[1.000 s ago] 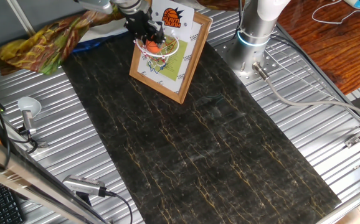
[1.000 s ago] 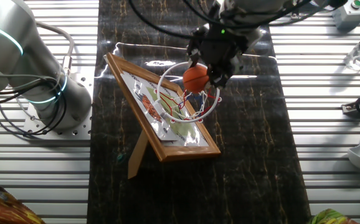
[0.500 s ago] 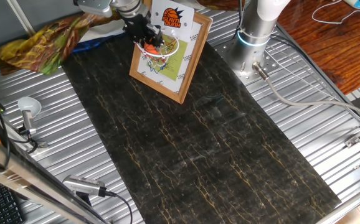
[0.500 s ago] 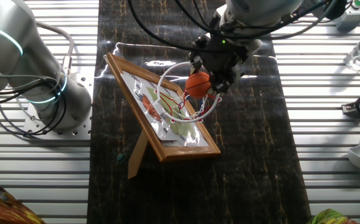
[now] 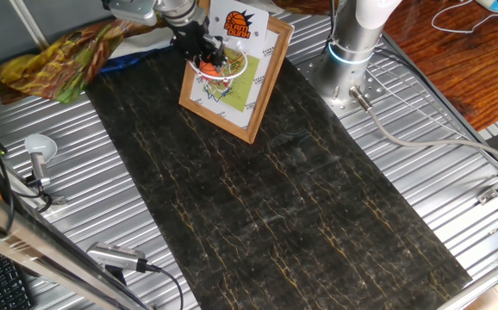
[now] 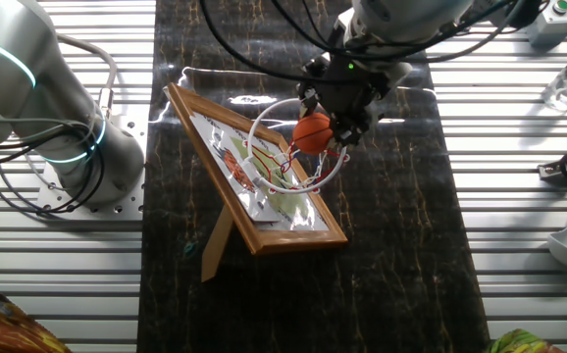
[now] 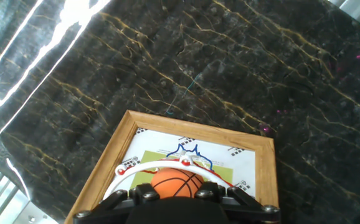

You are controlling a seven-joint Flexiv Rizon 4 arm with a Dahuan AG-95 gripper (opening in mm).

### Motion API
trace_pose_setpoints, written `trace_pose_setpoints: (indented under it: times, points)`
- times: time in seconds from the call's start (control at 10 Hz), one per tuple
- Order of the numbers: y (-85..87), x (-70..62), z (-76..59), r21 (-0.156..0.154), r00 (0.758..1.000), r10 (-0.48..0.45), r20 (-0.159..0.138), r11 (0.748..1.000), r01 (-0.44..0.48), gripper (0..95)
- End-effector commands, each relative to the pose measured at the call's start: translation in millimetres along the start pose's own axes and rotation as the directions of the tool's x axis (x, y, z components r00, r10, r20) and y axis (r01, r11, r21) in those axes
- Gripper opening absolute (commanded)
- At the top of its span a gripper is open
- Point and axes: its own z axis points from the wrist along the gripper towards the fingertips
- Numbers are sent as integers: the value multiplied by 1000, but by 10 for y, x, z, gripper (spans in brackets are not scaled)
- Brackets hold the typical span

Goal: Grab a basketball, release it and shoot it into the basket

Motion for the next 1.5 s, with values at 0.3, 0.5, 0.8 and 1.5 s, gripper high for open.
trace_pose_setpoints:
  times: [0.3,0.5,0.8,1.5]
  points:
    - [11,18,11,1,1000,-21,0,1000,21,380]
    - [16,26,15,0,1000,-28,2,1000,28,380]
    - [24,36,13,-3,999,-40,-1,999,40,570]
    - [207,35,-227,-37,999,31,-42,999,-32,570]
